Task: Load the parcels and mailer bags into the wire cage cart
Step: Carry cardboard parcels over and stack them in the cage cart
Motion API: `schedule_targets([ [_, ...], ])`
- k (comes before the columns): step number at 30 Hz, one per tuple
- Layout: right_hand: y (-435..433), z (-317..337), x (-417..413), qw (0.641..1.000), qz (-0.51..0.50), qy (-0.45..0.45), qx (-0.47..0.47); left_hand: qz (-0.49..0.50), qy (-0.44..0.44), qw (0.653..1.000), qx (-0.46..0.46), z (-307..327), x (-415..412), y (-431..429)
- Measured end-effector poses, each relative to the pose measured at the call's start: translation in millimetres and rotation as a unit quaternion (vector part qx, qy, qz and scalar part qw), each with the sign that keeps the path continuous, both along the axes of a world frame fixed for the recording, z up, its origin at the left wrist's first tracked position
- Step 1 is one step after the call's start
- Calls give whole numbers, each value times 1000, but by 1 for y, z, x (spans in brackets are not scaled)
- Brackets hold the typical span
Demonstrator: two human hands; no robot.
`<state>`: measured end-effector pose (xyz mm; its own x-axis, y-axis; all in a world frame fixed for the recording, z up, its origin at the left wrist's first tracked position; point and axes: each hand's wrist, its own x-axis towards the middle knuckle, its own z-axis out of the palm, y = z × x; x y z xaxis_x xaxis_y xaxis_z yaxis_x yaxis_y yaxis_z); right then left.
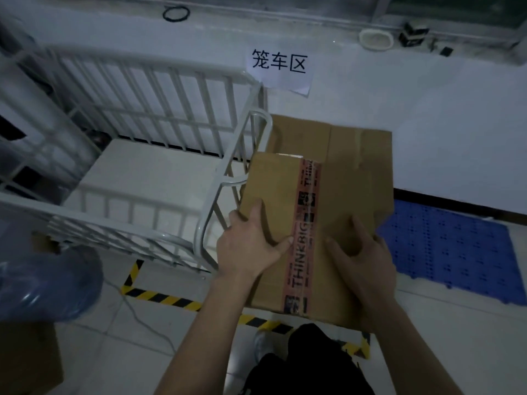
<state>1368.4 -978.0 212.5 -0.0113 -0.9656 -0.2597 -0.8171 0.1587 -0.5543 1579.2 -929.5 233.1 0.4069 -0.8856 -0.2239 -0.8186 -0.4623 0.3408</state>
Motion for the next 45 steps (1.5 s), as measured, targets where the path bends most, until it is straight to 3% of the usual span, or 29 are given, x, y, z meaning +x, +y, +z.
schedule_targets([
  [10, -27, -100, 12, 988, 73, -47, 125, 47, 67, 995, 54, -124, 21, -10],
  [28, -68, -389, 90, 991, 30, -86, 95, -9, 91, 984, 151, -370, 105, -68],
  [45, -83, -489, 117, 993, 22, -99, 68, -40, 88, 982, 159, -468, 135, -97],
])
